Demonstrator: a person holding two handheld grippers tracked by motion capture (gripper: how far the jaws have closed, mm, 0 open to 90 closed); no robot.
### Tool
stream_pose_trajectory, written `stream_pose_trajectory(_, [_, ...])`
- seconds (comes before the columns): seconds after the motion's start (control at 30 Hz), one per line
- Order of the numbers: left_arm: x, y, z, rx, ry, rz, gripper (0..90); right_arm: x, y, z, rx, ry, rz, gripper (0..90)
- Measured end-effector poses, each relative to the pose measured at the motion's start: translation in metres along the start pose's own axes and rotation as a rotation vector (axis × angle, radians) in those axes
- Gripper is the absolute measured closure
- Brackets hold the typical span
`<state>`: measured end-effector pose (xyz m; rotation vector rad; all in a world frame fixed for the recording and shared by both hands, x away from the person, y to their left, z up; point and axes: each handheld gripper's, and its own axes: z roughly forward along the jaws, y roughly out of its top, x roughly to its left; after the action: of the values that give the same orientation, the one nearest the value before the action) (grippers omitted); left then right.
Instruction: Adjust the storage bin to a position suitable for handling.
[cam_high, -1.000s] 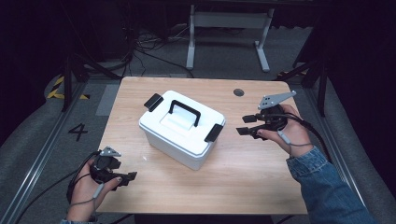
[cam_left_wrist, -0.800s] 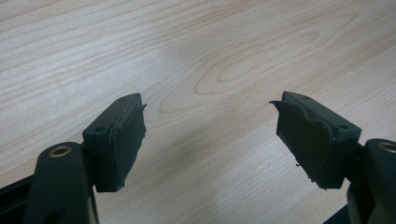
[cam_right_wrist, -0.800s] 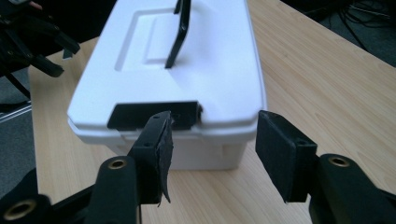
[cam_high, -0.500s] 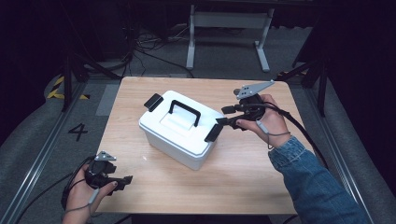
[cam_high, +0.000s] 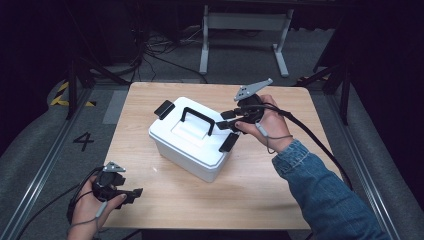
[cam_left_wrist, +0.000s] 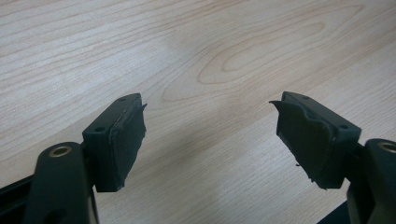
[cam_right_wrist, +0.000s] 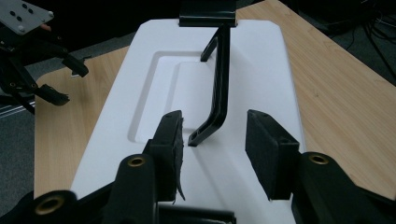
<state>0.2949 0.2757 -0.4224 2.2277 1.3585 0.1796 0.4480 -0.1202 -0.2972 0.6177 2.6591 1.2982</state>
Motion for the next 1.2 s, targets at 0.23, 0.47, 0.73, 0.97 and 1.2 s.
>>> stream_pose_trajectory(0.23, [0.000,0.004,0.004,0.003,-0.002,0.005,24.3,-0.001,0.005,0.018,-0.006,0.014,0.025,58.2])
stream_pose_trajectory(0.47, [0.001,0.007,0.007,0.007,-0.009,0.012,24.3,-0.002,0.010,0.039,0.018,0.024,0.048,61.1])
stream_pose_trajectory(0.73, [0.003,0.007,0.008,0.012,-0.013,0.011,24.3,-0.004,0.009,0.055,0.073,0.020,0.054,73.2])
stream_pose_trajectory(0.97, [0.003,0.006,0.008,0.007,-0.010,0.004,24.3,-0.001,0.010,0.057,0.064,0.032,0.076,81.8])
stream_pose_trajectory(1.2, [0.004,0.006,0.008,0.007,-0.008,0.004,24.3,0.005,0.011,0.057,0.057,0.011,0.107,84.2])
